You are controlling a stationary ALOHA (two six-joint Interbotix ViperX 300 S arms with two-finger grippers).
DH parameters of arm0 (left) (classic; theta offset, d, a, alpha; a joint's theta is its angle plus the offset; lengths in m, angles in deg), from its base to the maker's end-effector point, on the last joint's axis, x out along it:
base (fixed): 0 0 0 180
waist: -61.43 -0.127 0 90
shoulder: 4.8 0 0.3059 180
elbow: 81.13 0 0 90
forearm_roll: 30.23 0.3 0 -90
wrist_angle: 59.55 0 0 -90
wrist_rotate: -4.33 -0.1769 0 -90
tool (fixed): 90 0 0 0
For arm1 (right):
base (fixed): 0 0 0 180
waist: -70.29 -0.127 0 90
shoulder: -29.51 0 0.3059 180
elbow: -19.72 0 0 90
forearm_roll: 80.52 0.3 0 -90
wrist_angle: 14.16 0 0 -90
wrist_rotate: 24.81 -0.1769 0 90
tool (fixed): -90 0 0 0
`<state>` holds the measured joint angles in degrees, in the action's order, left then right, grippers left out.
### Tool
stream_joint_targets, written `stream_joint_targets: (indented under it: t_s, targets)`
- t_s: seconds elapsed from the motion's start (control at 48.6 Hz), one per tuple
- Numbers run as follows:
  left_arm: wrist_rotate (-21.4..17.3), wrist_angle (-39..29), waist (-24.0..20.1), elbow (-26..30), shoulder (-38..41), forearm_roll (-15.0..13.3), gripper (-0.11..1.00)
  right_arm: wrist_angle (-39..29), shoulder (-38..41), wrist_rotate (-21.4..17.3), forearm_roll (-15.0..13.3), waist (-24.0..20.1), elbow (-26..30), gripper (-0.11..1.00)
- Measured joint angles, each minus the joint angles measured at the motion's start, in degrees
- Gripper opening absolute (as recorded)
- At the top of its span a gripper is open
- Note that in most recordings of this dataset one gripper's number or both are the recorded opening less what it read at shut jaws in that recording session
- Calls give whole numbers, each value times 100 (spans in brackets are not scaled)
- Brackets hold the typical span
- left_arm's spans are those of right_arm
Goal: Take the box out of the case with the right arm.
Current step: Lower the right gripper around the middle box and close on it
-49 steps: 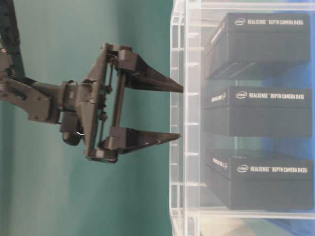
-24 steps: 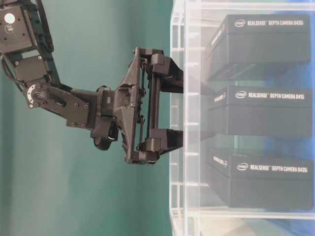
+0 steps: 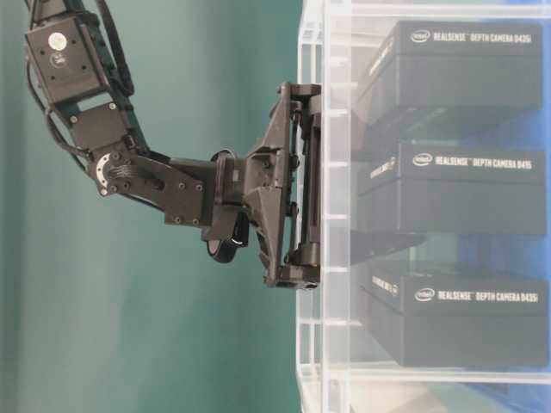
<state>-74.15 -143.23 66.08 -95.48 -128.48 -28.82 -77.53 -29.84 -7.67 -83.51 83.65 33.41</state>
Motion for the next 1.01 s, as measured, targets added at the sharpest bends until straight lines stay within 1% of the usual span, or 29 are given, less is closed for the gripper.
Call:
stream_joint_targets:
  t_s: [0.185, 0.453, 0.515, 0.556, 0.617, 0.638, 0.741, 1.008]
  targets:
    - [0, 0, 0, 0, -35, 0, 2, 9, 0, 9, 9, 18, 0, 92]
    - [0, 0, 0, 0, -53, 0, 2, 9, 0, 9, 176, 35, 0, 91]
    - [0, 0, 0, 0, -53, -9, 2, 0, 0, 0, 246, 35, 0, 88]
    - [0, 0, 0, 0, -53, 0, 2, -18, 0, -35, 272, 35, 0, 82]
    - [0, 0, -9, 0, -62, 0, 2, -62, 0, -141, 290, 35, 0, 69]
    - [0, 0, 0, 0, -53, 0, 2, -70, 0, -185, 290, 35, 9, 67]
    - [0, 0, 0, 0, -53, 0, 2, -70, 0, -352, 281, 26, 0, 67]
    - [9, 0, -9, 0, -53, 0, 2, -70, 0, -387, 264, 9, 9, 67]
